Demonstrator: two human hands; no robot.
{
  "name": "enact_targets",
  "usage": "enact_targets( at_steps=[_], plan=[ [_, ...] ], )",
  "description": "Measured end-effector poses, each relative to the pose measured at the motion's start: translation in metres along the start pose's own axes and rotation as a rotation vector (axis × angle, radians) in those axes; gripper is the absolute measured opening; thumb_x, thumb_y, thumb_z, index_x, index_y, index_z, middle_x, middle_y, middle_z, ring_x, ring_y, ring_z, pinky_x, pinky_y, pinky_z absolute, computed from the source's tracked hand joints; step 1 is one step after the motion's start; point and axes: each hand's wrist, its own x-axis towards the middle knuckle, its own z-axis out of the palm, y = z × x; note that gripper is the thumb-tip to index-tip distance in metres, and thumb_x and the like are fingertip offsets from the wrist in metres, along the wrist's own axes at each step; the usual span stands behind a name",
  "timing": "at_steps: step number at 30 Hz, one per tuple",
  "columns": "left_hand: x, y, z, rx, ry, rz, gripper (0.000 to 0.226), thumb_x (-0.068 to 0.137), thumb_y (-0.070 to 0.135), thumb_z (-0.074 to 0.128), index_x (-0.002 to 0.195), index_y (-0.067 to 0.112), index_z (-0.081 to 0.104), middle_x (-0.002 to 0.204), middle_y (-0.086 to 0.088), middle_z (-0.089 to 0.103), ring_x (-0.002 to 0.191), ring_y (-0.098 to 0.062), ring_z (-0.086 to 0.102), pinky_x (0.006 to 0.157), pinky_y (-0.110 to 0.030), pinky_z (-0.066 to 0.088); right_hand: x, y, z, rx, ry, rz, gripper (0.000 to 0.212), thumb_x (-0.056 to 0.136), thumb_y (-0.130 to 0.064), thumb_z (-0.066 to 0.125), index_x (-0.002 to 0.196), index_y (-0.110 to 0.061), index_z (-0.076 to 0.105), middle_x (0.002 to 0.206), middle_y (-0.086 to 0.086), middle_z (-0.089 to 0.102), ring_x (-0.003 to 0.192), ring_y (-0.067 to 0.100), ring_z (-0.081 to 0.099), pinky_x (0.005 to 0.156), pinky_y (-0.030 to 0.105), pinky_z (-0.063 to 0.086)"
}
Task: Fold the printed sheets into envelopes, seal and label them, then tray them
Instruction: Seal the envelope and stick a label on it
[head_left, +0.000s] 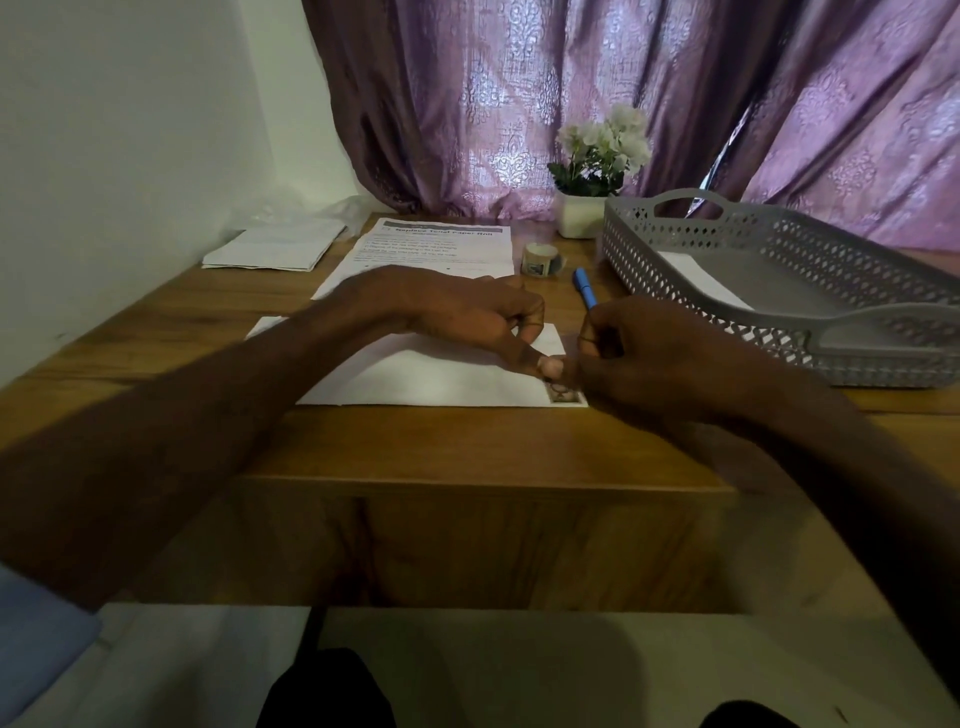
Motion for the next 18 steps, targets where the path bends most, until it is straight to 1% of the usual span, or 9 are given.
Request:
enact_targets(
  at_steps=[2,3,5,7,9,11,14,15,18],
  plan=[
    [0.001,-0.001,0.000,0.009,0.006,0.003,0.031,0.093,0.053,0.065,0.093,0.024,0.053,0.092,0.005,0.048,0.087,-0.013,0.042,0.075,-0.032,0.034,0.002,0.001,0.008,-0.062,0.054,-0.004,0.039,0.083,-0.057,0.073,0.075,-0.020,0.061,0.057,-0.012,0.062,0.052,-0.006,0.056,0.050,0.016,0.032],
    [0.001,-0.001,0.000,0.008,0.006,-0.001,0.026,0.097,0.048,0.065,0.092,0.025,0.053,0.092,0.005,0.048,0.087,-0.013,0.041,0.075,-0.032,0.034,0.002,0.002,0.009,-0.048,0.056,-0.003,0.039,0.082,-0.056,0.075,0.074,-0.021,0.061,0.057,-0.012,0.063,0.053,-0.005,0.057,0.050,0.015,0.033],
    [0.002,0.000,0.000,-0.001,0.004,-0.005,0.023,0.098,0.045,0.064,0.091,0.026,0.052,0.092,0.004,0.049,0.087,-0.013,0.042,0.075,-0.032,0.034,0.000,0.001,0.008,0.000,0.016,0.002,0.038,0.080,-0.054,0.078,0.077,-0.021,0.060,0.062,-0.010,0.063,0.056,-0.001,0.059,0.052,0.017,0.036],
    [0.001,0.003,0.001,-0.007,0.000,-0.005,0.023,0.097,0.045,0.064,0.091,0.027,0.052,0.092,0.004,0.049,0.087,-0.013,0.042,0.075,-0.032,0.034,-0.002,-0.002,0.003,-0.005,-0.052,0.002,0.037,0.081,-0.052,0.078,0.080,-0.022,0.057,0.067,-0.009,0.061,0.060,0.004,0.055,0.055,0.021,0.036],
    [0.000,0.004,0.001,0.005,0.000,-0.004,0.024,0.097,0.045,0.064,0.091,0.026,0.051,0.093,0.003,0.049,0.087,-0.012,0.042,0.075,-0.031,0.034,-0.001,-0.004,-0.001,-0.027,-0.087,0.003,0.036,0.081,-0.051,0.078,0.080,-0.023,0.056,0.068,-0.010,0.060,0.063,0.003,0.053,0.056,0.022,0.035],
    [0.000,0.005,0.001,0.012,-0.005,-0.009,0.027,0.096,0.047,0.066,0.092,0.025,0.052,0.092,0.004,0.049,0.086,-0.011,0.042,0.074,-0.031,0.033,0.000,-0.004,-0.001,-0.008,-0.076,0.009,0.036,0.080,-0.053,0.078,0.079,-0.022,0.059,0.066,-0.009,0.063,0.062,0.003,0.056,0.057,0.022,0.036],
    [0.001,0.003,0.002,0.009,-0.001,0.003,0.034,0.088,0.058,0.065,0.092,0.027,0.053,0.093,0.005,0.048,0.088,-0.013,0.042,0.074,-0.033,0.035,-0.001,0.001,0.008,0.031,-0.002,0.023,0.039,0.081,-0.057,0.075,0.076,-0.020,0.063,0.062,-0.009,0.068,0.057,0.001,0.062,0.055,0.023,0.041],
    [0.001,0.002,0.000,0.019,0.000,-0.001,0.034,0.090,0.058,0.065,0.092,0.027,0.052,0.094,0.005,0.048,0.089,-0.013,0.042,0.076,-0.033,0.036,0.000,0.002,0.010,0.031,0.010,0.012,0.038,0.081,-0.055,0.076,0.076,-0.020,0.062,0.063,-0.007,0.068,0.057,0.001,0.061,0.056,0.023,0.041],
    [0.001,0.001,-0.001,0.017,0.010,-0.001,0.030,0.095,0.051,0.066,0.093,0.024,0.053,0.094,0.005,0.047,0.089,-0.012,0.042,0.077,-0.034,0.037,-0.004,0.001,0.002,0.074,-0.071,0.014,0.036,0.078,-0.050,0.081,0.080,-0.021,0.060,0.063,-0.008,0.065,0.055,-0.001,0.058,0.055,0.020,0.040]
  ],
)
